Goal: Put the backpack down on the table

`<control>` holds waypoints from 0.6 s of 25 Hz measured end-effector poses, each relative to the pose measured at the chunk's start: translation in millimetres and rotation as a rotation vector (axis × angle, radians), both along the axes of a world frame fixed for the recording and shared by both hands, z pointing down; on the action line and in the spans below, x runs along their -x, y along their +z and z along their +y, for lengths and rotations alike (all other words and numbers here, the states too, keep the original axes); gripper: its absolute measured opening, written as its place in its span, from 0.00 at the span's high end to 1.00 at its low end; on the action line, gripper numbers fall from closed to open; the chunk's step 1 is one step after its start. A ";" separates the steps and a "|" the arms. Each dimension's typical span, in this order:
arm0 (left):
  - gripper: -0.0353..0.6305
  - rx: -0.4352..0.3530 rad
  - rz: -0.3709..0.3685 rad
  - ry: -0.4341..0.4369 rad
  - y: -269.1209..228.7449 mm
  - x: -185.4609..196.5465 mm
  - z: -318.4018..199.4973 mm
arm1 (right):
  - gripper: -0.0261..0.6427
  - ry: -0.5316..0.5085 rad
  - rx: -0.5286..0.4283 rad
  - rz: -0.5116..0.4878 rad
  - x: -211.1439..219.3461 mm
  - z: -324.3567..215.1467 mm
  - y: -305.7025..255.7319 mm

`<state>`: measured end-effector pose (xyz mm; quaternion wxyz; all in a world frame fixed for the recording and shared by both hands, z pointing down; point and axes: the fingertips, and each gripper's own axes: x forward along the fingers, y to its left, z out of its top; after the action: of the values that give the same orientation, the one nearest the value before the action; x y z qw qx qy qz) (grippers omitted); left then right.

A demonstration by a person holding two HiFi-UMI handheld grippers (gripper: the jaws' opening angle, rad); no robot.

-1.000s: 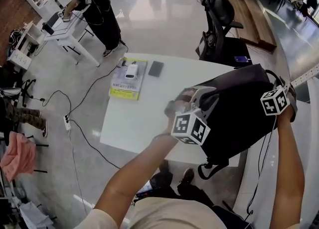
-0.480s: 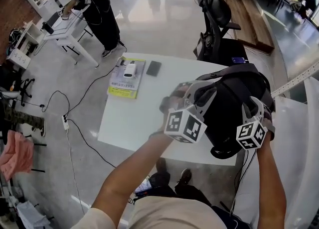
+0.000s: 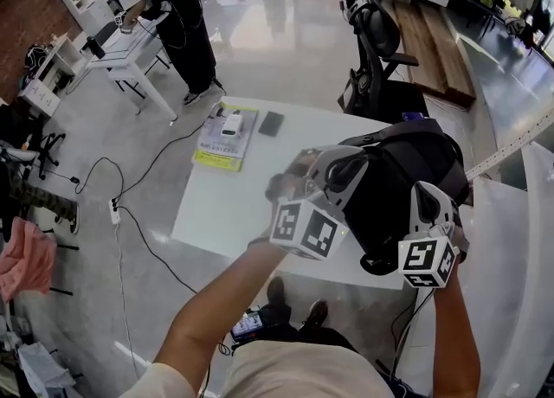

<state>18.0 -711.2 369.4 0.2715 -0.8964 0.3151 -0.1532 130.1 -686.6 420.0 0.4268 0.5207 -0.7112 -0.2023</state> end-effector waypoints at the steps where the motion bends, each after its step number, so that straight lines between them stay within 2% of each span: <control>1: 0.88 -0.005 0.001 -0.002 -3.3 0.0 4.2 | 0.92 -0.006 -0.014 -0.004 2.6 3.3 -8.6; 8: 0.88 -0.033 0.002 0.007 -29.9 -5.1 41.9 | 0.92 -0.063 -0.092 -0.060 20.0 31.5 -62.7; 15: 0.88 -0.035 0.020 0.038 -57.2 -4.9 88.5 | 0.92 -0.144 -0.082 -0.172 40.5 74.2 -92.8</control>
<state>23.0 -622.6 312.2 0.2869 -0.8988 0.3036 -0.1333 89.6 -612.4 327.2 0.3270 0.5006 -0.7719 -0.2161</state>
